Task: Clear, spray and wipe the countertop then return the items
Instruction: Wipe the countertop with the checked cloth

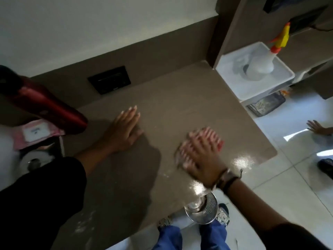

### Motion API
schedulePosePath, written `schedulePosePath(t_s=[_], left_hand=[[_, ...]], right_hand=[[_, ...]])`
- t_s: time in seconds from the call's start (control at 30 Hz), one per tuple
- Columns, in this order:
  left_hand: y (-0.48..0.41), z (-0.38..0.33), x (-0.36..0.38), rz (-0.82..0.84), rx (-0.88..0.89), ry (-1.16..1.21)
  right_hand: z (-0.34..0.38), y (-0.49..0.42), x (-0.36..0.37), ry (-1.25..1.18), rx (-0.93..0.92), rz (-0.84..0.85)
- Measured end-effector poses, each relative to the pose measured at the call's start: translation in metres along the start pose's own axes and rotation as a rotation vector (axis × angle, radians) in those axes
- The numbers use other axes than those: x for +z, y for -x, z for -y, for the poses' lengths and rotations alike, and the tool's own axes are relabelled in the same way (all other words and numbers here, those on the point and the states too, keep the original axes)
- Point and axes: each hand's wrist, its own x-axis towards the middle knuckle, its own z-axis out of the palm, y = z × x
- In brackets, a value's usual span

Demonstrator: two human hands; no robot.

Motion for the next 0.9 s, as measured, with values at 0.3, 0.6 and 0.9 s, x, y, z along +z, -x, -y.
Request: schedulePosePath(t_s=[0.3, 0.6, 0.9], left_hand=[[0.045, 0.028, 0.013, -0.099, -0.205, 0.125], [0.047, 0.025, 0.01, -0.157, -0.176, 0.166], [0.044, 0.027, 0.013, -0.212, -0.202, 0.18]], right_hand=[[0.056, 0.054, 0.003, -0.392, 0.426, -0.186], [0.115, -0.013, 0.013, -0.253, 0.691, -0.199], [0.066, -0.175, -0.034, 0.029, 0.085, -0.147]])
